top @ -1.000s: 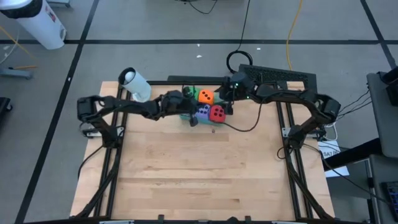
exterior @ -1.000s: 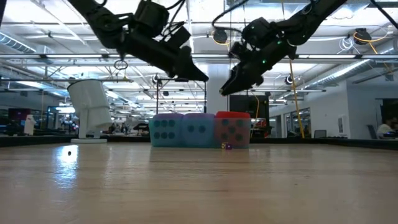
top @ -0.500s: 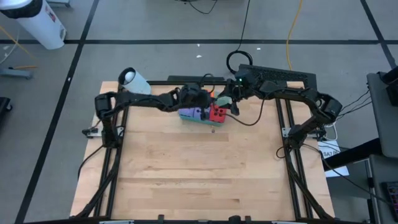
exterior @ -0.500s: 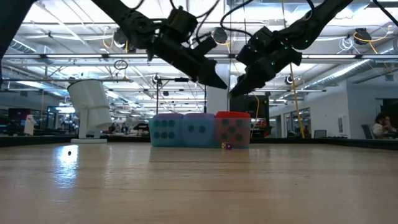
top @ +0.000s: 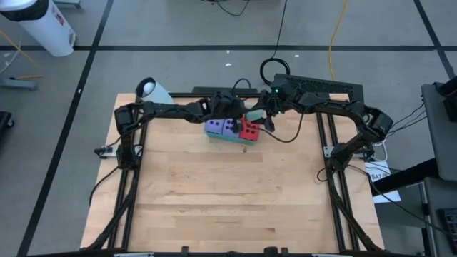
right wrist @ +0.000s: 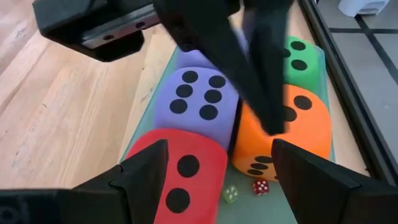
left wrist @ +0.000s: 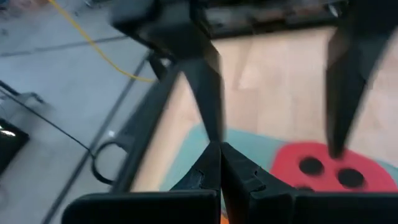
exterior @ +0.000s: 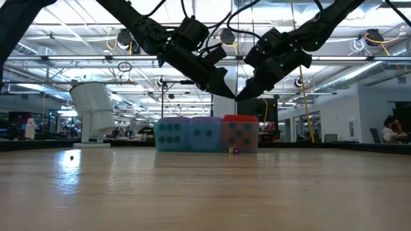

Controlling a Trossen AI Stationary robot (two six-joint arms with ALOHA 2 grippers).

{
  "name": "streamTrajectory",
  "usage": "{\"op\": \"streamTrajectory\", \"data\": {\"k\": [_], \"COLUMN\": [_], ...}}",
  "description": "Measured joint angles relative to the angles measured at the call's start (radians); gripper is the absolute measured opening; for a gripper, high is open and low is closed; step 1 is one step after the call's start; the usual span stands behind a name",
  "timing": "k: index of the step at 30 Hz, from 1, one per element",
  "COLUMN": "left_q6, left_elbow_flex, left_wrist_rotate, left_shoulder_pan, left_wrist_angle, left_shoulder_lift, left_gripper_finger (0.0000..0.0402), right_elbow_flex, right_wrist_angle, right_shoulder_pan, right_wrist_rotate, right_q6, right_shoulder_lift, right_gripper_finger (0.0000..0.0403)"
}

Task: Pick & Place Dice
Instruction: Adjust the blue bin

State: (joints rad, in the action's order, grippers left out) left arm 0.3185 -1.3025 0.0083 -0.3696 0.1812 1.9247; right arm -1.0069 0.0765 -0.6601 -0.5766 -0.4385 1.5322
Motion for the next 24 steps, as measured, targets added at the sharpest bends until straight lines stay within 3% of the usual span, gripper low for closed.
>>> {"op": "streamTrajectory", "data": {"k": [4,8,15,19,24], "left_q6": [0.013,0.011,-0.067,-0.165,-0.258], "left_elbow_flex": [0.001,0.037,0.343,0.582,0.849], "left_wrist_rotate": [0.073,0.082,0.052,0.01,-0.158], "left_shoulder_pan": [0.005,0.031,0.065,0.074,0.103], "left_wrist_angle": [-0.108,-0.156,-0.077,-0.02,0.168], "left_shoulder_lift": [-0.027,-0.149,-0.527,-0.702,-0.8], "left_gripper_finger": [0.0,0.0,0.0,0.0,0.0], "right_elbow_flex": [0.0,0.0,0.0,0.0,0.009], "right_wrist_angle": [-0.032,-0.074,-0.112,-0.11,-0.115], "right_shoulder_pan": [0.0,0.0,0.012,0.071,0.181], "right_wrist_rotate": [0.023,0.025,0.039,0.194,0.447], "right_q6": [0.031,0.068,0.132,0.145,0.169], "right_shoulder_lift": [0.0,0.0,-0.03,-0.064,-0.1], "right_gripper_finger": [0.0274,0.0274,0.0274,0.0254,0.0182]}}
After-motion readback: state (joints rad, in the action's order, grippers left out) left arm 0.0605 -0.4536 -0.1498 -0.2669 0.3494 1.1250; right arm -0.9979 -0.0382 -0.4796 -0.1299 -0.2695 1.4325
